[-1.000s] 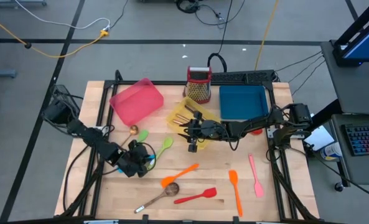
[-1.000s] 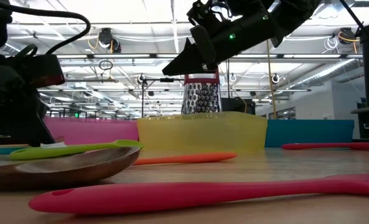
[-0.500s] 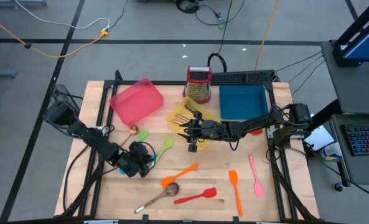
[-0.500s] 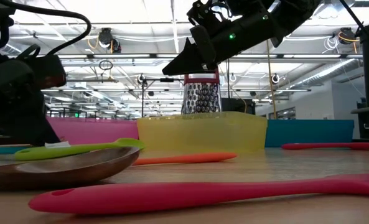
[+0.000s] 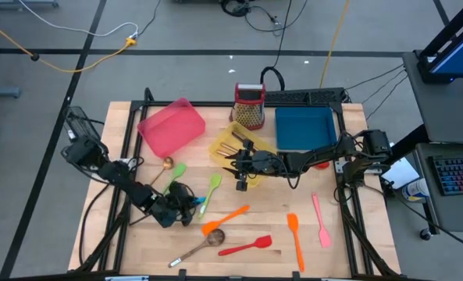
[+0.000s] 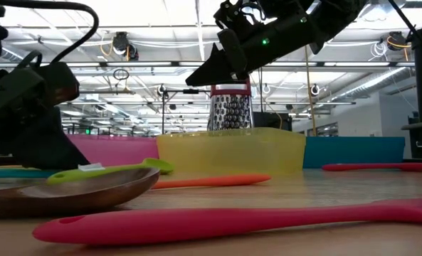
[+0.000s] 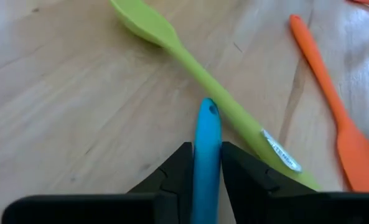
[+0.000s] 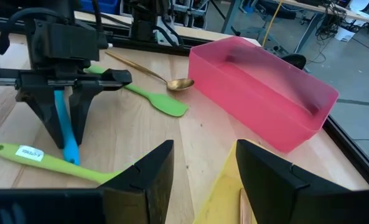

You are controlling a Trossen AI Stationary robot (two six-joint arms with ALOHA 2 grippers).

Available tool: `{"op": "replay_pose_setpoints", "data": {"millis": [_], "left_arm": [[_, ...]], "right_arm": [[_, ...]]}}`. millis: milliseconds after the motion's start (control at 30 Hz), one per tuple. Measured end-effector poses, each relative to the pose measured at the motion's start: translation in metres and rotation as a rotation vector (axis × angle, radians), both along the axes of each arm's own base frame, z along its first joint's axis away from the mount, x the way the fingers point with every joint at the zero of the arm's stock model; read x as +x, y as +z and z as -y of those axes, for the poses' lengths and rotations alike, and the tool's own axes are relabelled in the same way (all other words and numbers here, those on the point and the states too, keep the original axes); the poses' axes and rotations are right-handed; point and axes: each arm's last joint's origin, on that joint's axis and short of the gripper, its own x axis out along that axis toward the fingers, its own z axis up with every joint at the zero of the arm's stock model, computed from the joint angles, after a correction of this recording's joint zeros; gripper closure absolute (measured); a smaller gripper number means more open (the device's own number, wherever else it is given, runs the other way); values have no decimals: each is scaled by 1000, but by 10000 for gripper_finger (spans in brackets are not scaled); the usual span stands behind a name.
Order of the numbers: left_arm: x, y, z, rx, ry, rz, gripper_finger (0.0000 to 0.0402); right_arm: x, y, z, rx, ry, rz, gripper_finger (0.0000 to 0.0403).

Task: Pick & Place Kitchen Items
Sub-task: Put the blue serving spoon into the red bin

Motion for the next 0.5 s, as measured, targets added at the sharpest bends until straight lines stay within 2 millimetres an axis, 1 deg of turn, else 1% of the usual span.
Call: {"op": "replay_pose_setpoints", "data": {"millis": [200,367,433,500], "left_arm": [[-4,-10,5,88,7,14,310],[-5,-10,8,84,-8,40,312],[-4,-9,10,85,-18,64,324],[-2,-8,11,76,-29,87,346]], "right_arm": [[0,0,0,0,0,0,236],[0,0,0,0,0,0,236],[0,0,0,0,0,0,236],[0,0,0,0,0,0,236]]}}
